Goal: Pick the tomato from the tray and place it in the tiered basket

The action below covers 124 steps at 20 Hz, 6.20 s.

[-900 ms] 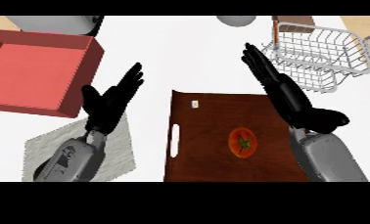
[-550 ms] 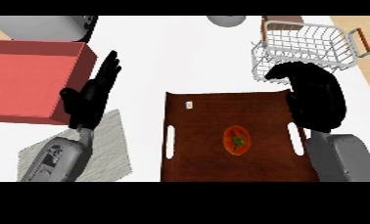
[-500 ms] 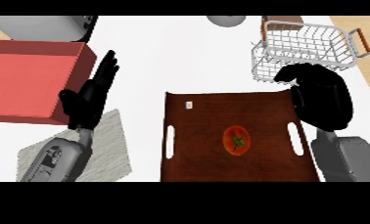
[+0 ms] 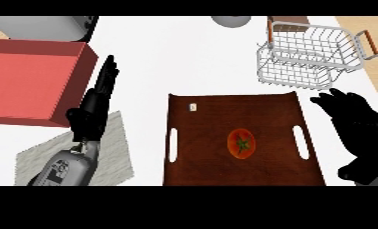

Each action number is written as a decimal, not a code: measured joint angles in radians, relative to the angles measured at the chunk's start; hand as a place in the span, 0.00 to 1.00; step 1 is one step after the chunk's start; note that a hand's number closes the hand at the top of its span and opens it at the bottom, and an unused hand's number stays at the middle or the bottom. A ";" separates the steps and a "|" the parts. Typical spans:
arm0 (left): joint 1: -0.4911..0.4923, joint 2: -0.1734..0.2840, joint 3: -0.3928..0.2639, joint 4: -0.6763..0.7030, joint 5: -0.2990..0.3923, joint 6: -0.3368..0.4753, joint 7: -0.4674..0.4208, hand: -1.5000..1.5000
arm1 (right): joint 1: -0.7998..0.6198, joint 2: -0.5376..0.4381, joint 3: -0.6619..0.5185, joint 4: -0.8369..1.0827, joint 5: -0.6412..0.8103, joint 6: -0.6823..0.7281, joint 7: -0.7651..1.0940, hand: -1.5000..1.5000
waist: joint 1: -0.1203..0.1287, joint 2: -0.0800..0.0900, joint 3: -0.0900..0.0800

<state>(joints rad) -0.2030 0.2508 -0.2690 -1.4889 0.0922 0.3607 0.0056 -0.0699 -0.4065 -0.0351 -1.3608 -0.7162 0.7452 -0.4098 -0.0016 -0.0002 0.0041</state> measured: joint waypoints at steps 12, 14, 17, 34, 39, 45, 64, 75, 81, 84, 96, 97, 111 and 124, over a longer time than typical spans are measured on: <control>0.045 0.000 0.013 -0.022 -0.023 0.036 0.007 0.50 | 0.064 -0.331 -0.151 -0.411 0.529 -0.107 -0.034 0.00 | -0.040 -0.016 -0.005; 0.052 0.001 0.012 -0.028 -0.027 0.038 0.005 0.50 | 0.085 -0.357 -0.151 -0.512 0.626 -0.144 -0.027 0.00 | -0.043 -0.017 -0.005; 0.058 -0.001 0.007 -0.039 -0.027 0.031 0.005 0.50 | 0.123 -0.373 -0.131 -0.663 0.756 -0.192 0.022 0.00 | -0.038 -0.014 -0.006; 0.056 -0.040 0.009 -0.056 -0.066 0.005 0.013 0.50 | 0.258 -0.259 0.230 -1.011 1.080 -0.250 0.433 0.00 | -0.006 -0.003 -0.005; 0.048 -0.044 0.014 -0.062 -0.077 0.006 0.033 0.50 | 0.257 -0.287 0.291 -1.001 1.111 -0.254 0.502 0.00 | -0.009 -0.004 -0.005; 0.050 -0.051 0.025 -0.051 -0.080 -0.005 0.024 0.50 | 0.236 -0.307 0.344 -0.971 1.197 -0.288 0.545 0.00 | -0.008 -0.004 -0.004; 0.056 -0.076 0.069 -0.044 -0.105 -0.061 0.016 0.50 | 0.208 -0.284 0.512 -0.890 1.681 -0.426 0.471 0.00 | -0.002 -0.001 -0.004; 0.057 -0.101 0.107 -0.054 -0.137 -0.095 0.028 0.50 | 0.184 -0.147 0.462 -0.762 1.767 -0.424 0.450 0.00 | 0.000 0.000 -0.004; 0.062 -0.126 0.117 -0.048 -0.162 -0.107 0.020 0.50 | 0.201 -0.115 0.430 -0.697 1.782 -0.438 0.369 0.00 | 0.000 0.000 -0.004; 0.050 -0.141 0.124 -0.034 -0.173 -0.110 0.020 0.50 | 0.200 -0.098 0.414 -0.653 1.788 -0.459 0.315 0.00 | 0.000 0.000 -0.004; 0.046 -0.173 0.146 -0.058 -0.209 -0.130 0.052 0.50 | 0.126 0.033 0.435 -0.555 1.860 -0.390 0.292 0.00 | 0.001 0.000 -0.004; 0.047 -0.174 0.149 -0.038 -0.211 -0.133 0.033 0.50 | 0.145 0.033 0.439 -0.560 1.866 -0.397 0.286 0.00 | 0.000 0.000 -0.004; 0.058 -0.201 0.170 -0.052 -0.238 -0.160 0.032 0.50 | 0.084 0.161 0.454 -0.419 1.964 -0.402 0.291 0.00 | 0.001 0.000 -0.004; 0.058 -0.208 0.199 -0.071 -0.248 -0.186 0.044 0.50 | 0.051 0.236 0.426 -0.254 1.990 -0.482 0.236 0.00 | 0.002 0.000 -0.004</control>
<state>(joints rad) -0.1450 0.0432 -0.0702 -1.5599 -0.1554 0.1745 0.0494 -0.0192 -0.1701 0.3912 -1.6147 1.2742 0.2633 -0.1737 0.0000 -0.0002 0.0000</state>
